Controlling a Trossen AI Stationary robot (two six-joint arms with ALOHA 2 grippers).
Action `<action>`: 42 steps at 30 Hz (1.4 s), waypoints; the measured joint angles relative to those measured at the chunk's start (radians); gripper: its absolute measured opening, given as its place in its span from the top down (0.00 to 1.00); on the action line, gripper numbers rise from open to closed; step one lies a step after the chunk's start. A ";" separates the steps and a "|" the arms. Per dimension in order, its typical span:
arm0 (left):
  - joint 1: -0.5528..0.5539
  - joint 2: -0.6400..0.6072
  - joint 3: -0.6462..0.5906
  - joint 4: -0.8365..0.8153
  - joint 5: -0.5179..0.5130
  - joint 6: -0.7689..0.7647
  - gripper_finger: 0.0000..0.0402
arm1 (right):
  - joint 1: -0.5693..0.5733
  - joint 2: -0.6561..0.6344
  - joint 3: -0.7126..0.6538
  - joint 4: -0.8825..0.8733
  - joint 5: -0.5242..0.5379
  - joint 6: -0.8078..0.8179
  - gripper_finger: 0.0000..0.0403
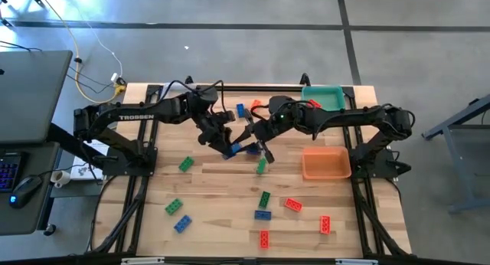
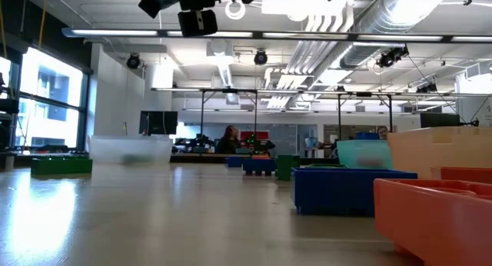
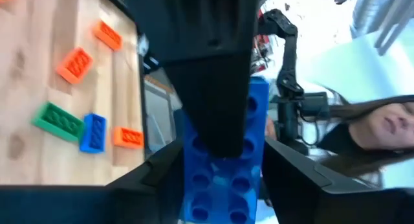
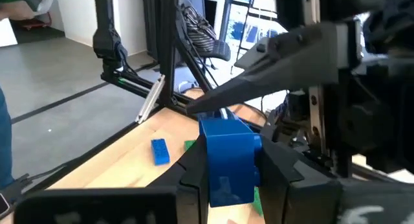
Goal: Sort & place blocks by color
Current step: Put the blue game piece into the orange bin
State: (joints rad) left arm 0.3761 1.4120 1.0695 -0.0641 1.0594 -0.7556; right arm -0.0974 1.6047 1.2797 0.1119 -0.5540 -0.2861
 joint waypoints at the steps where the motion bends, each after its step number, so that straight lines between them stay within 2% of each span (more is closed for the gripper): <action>1: 0.000 0.000 0.000 0.000 -0.009 0.019 0.54 | -0.002 0.000 0.000 -0.005 0.000 0.000 0.83; 7: 0.020 0.000 0.000 -0.014 -0.049 0.068 0.48 | -0.023 -0.001 0.000 -0.059 0.000 0.024 0.83; 14: 0.099 0.001 0.000 -0.035 -0.065 0.141 0.47 | -0.057 -0.008 0.003 -0.137 -0.005 0.026 0.83; 26: 0.254 0.000 0.000 -0.050 -0.088 0.255 0.48 | -0.107 -0.006 0.119 -0.528 0.130 0.026 0.83; 31: 0.316 0.000 0.000 -0.051 -0.106 0.295 0.48 | -0.106 -0.007 0.166 -0.725 0.222 0.077 0.83; 42: 0.398 0.000 0.000 -0.051 -0.106 0.358 0.48 | -0.105 -0.007 0.180 -1.021 0.339 0.355 0.82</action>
State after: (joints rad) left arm 0.7741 1.4117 1.0695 -0.1154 0.9535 -0.3978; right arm -0.2024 1.5978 1.4593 -0.9096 -0.2147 0.0688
